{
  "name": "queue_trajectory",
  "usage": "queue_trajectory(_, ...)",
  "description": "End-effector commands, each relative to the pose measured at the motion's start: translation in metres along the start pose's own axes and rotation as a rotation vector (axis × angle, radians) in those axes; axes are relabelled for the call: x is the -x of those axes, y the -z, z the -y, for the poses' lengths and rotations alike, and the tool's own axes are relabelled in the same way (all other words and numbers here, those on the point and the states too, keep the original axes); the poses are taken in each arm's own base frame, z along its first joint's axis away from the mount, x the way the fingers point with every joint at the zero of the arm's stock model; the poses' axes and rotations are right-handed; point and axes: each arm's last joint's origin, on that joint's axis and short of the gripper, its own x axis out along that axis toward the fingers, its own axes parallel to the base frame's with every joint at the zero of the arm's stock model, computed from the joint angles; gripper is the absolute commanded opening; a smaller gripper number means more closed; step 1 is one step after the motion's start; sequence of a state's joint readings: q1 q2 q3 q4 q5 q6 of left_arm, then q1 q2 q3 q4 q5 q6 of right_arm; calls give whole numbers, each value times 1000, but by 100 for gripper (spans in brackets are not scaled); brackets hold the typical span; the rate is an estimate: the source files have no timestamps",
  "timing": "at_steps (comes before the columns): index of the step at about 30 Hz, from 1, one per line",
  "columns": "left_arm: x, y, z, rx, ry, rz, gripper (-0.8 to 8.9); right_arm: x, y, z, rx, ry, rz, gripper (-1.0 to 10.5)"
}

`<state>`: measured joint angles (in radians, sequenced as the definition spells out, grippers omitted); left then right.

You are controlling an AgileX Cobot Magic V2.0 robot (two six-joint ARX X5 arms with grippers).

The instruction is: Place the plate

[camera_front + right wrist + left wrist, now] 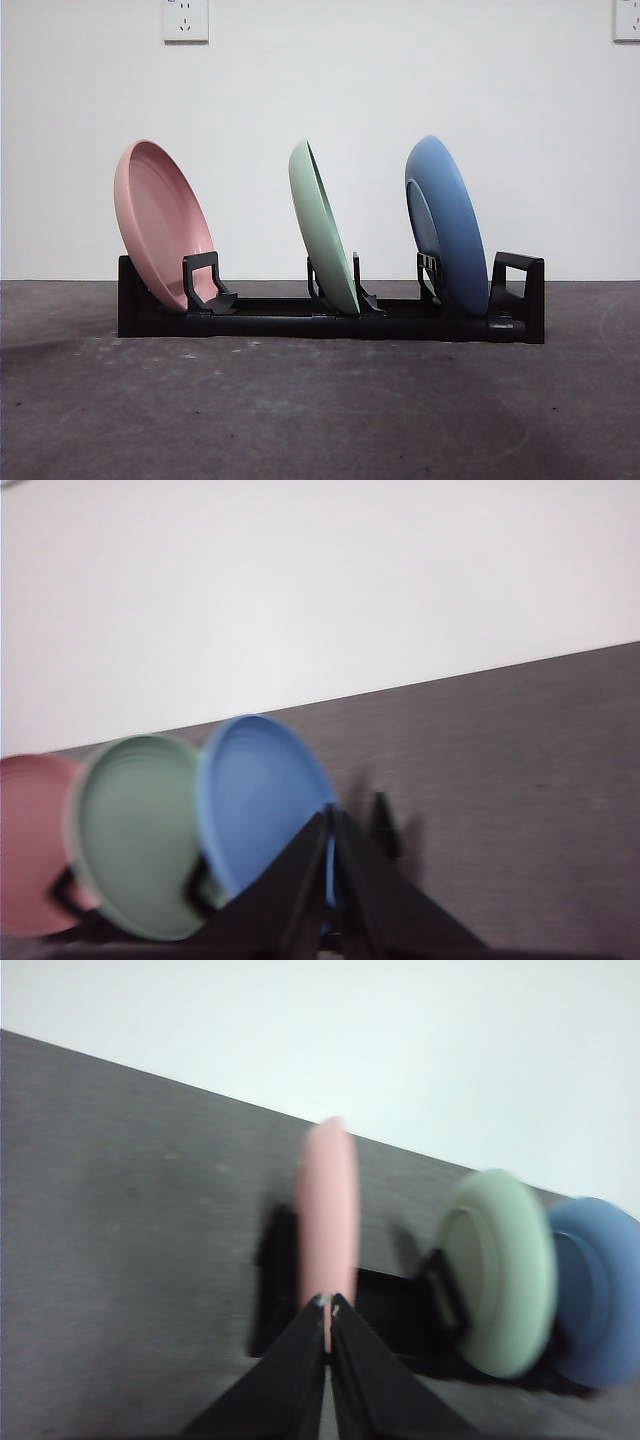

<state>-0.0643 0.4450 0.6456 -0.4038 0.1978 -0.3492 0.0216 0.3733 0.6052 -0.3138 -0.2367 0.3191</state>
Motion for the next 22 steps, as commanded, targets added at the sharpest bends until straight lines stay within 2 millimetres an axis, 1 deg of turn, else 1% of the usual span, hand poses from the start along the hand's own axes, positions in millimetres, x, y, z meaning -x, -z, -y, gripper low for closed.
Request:
queue_trajectory(1,-1,-24,12,-41,69,-51,9,-1,-23,-10,-6,-70,-39,12)
queue_trajectory(7,-2,-59,33,-91,164,-100,9,-8,-55,-24,24,-188,-153,12)
queue_trajectory(10,-4,-69,42,-106,243,-144,9,-14,-64,-30,48,-273,-213,12)
queue_trajectory(13,-9,-76,49,-133,307,-212,9,-20,-67,-35,81,-343,-287,12)
queue_trajectory(16,-16,-77,54,-166,371,-287,9,-27,-66,-40,123,-408,-361,12)
queue_trajectory(18,-20,-72,58,-210,438,-342,9,-30,-62,-44,160,-471,-396,12)
queue_trajectory(22,-19,-63,64,-332,506,-392,9,-29,-60,-50,206,-522,-401,12)
